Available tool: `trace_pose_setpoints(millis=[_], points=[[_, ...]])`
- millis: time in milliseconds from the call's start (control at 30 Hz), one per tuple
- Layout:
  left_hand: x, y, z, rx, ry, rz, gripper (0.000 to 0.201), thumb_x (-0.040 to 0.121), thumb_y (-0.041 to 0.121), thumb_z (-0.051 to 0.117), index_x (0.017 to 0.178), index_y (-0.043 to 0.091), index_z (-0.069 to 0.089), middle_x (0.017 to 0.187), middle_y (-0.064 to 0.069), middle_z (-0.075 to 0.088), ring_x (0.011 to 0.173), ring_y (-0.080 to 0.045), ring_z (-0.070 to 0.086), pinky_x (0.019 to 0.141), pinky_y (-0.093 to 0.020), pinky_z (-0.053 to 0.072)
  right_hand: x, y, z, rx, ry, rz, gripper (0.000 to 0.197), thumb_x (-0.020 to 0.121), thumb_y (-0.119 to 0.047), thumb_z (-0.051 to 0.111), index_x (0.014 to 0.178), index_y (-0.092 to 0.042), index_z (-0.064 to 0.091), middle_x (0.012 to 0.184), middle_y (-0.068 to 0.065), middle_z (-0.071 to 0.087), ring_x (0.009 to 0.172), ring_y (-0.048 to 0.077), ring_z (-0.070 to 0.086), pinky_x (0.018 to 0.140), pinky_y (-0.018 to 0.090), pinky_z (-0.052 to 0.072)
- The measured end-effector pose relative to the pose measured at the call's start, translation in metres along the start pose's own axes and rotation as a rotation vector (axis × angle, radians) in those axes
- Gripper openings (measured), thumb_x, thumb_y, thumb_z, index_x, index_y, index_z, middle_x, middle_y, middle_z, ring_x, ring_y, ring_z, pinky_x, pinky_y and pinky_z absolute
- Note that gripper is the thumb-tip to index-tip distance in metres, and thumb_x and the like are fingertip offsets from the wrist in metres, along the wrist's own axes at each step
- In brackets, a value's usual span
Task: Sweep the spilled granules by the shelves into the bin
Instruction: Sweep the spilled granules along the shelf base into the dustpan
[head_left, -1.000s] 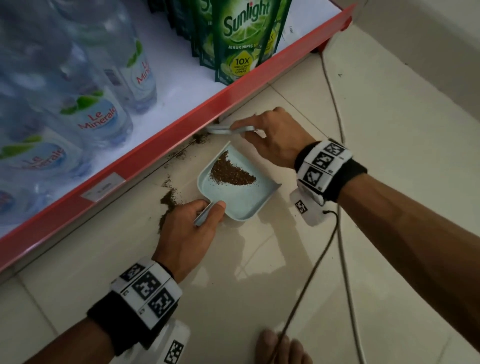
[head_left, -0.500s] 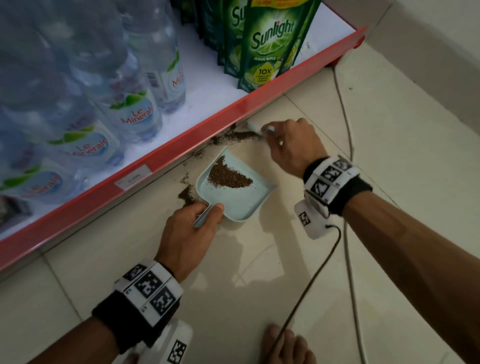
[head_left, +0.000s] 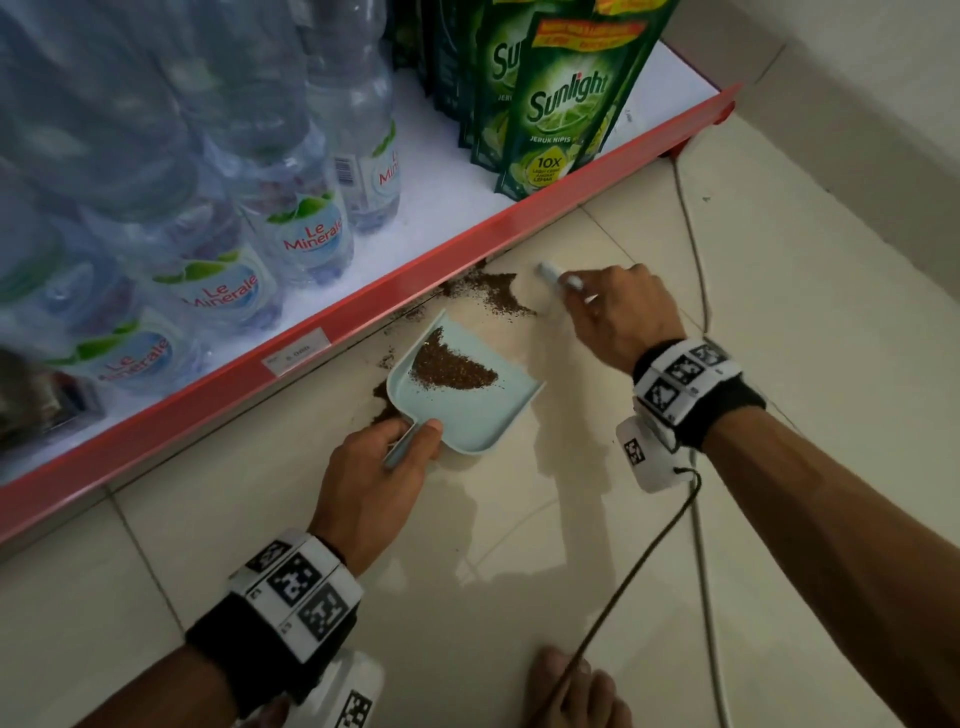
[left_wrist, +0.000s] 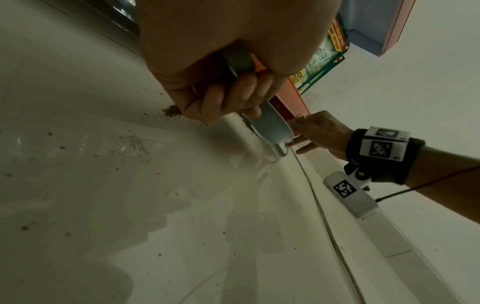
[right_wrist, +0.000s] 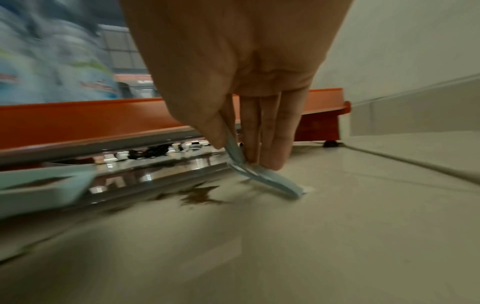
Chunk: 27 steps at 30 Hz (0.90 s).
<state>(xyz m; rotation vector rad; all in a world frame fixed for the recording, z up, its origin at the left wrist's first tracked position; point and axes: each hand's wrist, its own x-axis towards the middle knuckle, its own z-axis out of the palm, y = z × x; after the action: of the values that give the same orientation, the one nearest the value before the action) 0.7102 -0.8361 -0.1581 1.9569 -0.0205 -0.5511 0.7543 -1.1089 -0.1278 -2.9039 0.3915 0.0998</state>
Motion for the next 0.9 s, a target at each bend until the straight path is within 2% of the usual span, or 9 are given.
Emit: trace_pose_setpoints(millis=[133,233,300,367,433,567,700,800,900], points=[[-0.001,-0.002,-0.003,0.01,-0.002,-0.009,0.03,0.094,0.039,0.057,0.069,0.025,0.064,0.04,0.022,0.051,0.04,0.007,0.048,0.052,-0.02,0.033,-0.024,-0.023,0.004,0.041,0.027,-0.163,0.035,0.1,-0.038,0.038,0.113,-0.025,0.067,0.083,0.006,0.074,0.075,0.033,0.066,0.066,0.038,0.055],[0.0,-0.004,-0.006,0.022,0.004,-0.012,0.031,0.095,0.039,0.057,0.068,0.025,0.063,0.039,0.022,0.051,0.04,0.007,0.048,0.05,-0.017,0.033,-0.01,-0.014,-0.001,0.012,0.161,-0.088,0.036,0.101,-0.04,0.038,0.12,-0.03,0.067,0.081,0.006,0.073,0.068,0.031,0.064,0.059,0.028,0.046],[0.0,-0.005,-0.007,0.026,0.007,-0.009,0.031,0.095,0.039,0.056,0.067,0.025,0.062,0.039,0.022,0.05,0.039,0.007,0.048,0.048,-0.014,0.032,0.01,-0.005,-0.004,-0.05,0.23,0.011,0.034,0.101,-0.038,0.041,0.123,-0.032,0.066,0.085,0.012,0.071,0.069,0.033,0.058,0.06,0.029,0.035],[-0.001,-0.007,-0.009,0.021,0.006,-0.01,0.032,0.095,0.039,0.056,0.067,0.024,0.062,0.038,0.021,0.049,0.039,0.006,0.048,0.046,-0.011,0.031,0.034,0.0,-0.002,-0.09,0.211,0.095,0.033,0.1,-0.036,0.045,0.127,-0.034,0.063,0.098,0.018,0.068,0.083,0.039,0.061,0.066,0.035,0.037],[-0.001,-0.008,-0.011,0.024,0.008,-0.01,0.032,0.095,0.038,0.056,0.068,0.024,0.063,0.039,0.021,0.05,0.04,0.007,0.048,0.046,-0.009,0.032,0.053,-0.002,0.003,-0.075,0.138,0.098,0.033,0.1,-0.034,0.046,0.128,-0.035,0.063,0.107,0.021,0.066,0.094,0.042,0.061,0.074,0.04,0.044],[-0.003,-0.01,-0.014,0.022,0.019,-0.008,0.033,0.095,0.039,0.056,0.068,0.021,0.064,0.04,0.021,0.051,0.04,0.007,0.048,0.044,-0.009,0.033,0.051,-0.025,0.018,0.022,-0.002,-0.142,0.033,0.101,-0.03,0.045,0.129,-0.038,0.062,0.111,0.006,0.072,0.097,0.031,0.066,0.085,0.037,0.054],[-0.004,-0.013,-0.021,0.014,0.051,-0.054,0.034,0.093,0.043,0.058,0.069,0.02,0.067,0.039,0.018,0.05,0.042,-0.001,0.044,0.053,-0.023,0.036,0.026,-0.047,0.018,0.068,-0.067,-0.419,0.032,0.099,-0.025,0.052,0.128,-0.032,0.064,0.112,0.0,0.074,0.09,0.026,0.07,0.074,0.025,0.048],[-0.004,-0.013,-0.024,0.008,0.05,-0.062,0.034,0.093,0.042,0.058,0.07,0.02,0.067,0.039,0.018,0.05,0.046,-0.004,0.042,0.054,-0.026,0.036,0.03,-0.041,0.005,0.1,-0.033,-0.419,0.031,0.099,-0.029,0.05,0.125,-0.028,0.066,0.112,0.003,0.072,0.093,0.028,0.067,0.078,0.036,0.055],[-0.006,-0.012,-0.024,0.005,0.043,-0.051,0.034,0.094,0.041,0.057,0.07,0.02,0.067,0.038,0.018,0.049,0.045,-0.003,0.041,0.053,-0.025,0.034,0.036,-0.026,-0.002,-0.021,0.048,-0.312,0.032,0.099,-0.035,0.046,0.127,-0.037,0.063,0.115,0.005,0.07,0.097,0.033,0.063,0.079,0.043,0.053]])
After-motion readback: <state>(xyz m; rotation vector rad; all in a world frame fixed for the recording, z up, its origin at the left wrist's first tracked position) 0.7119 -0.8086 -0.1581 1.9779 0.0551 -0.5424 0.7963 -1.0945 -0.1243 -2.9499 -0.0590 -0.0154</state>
